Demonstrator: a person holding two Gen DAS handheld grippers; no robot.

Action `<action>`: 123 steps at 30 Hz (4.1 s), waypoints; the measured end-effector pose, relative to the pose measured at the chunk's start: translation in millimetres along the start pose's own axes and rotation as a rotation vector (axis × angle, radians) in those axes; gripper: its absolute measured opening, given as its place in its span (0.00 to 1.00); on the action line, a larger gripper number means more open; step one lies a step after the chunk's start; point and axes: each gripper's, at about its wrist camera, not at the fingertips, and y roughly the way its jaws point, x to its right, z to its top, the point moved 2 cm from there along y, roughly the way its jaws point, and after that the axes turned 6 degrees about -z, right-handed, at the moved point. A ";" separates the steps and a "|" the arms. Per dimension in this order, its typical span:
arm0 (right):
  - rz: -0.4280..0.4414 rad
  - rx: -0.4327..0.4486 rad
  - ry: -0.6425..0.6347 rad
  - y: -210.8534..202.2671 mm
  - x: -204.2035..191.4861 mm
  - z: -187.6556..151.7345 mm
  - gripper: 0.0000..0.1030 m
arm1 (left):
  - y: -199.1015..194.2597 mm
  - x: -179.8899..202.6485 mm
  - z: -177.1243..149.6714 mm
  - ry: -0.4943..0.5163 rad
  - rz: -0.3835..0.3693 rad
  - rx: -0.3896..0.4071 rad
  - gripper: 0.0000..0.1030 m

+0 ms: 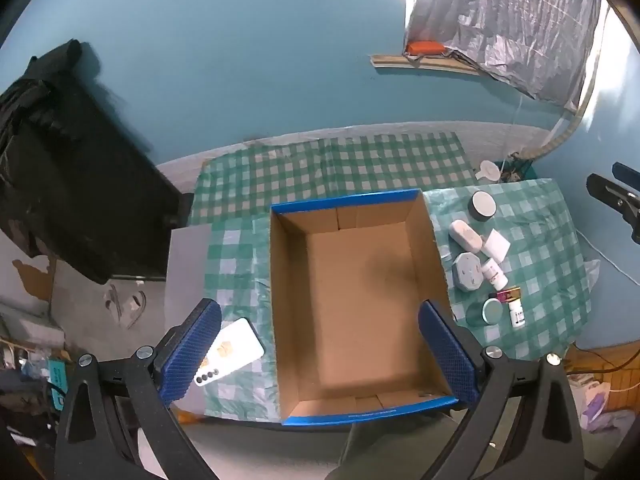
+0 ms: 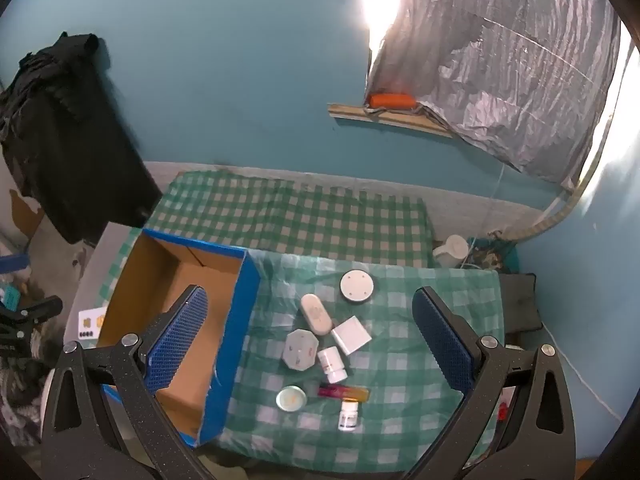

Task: Organize rigid objects

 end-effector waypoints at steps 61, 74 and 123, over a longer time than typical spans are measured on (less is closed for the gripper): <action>0.025 -0.035 -0.031 4.4 -7.5 -3.5 0.99 | -2.4 7.7 -9.7 -0.009 -0.012 -0.008 0.97; 0.028 -0.043 -0.043 7.5 -12.6 -5.0 0.99 | -0.8 2.2 -11.4 -0.012 -0.013 -0.013 0.97; 0.054 -0.287 -0.133 132.5 -23.0 -105.1 0.98 | 128.0 -82.2 -93.7 -0.105 -0.051 -0.265 0.82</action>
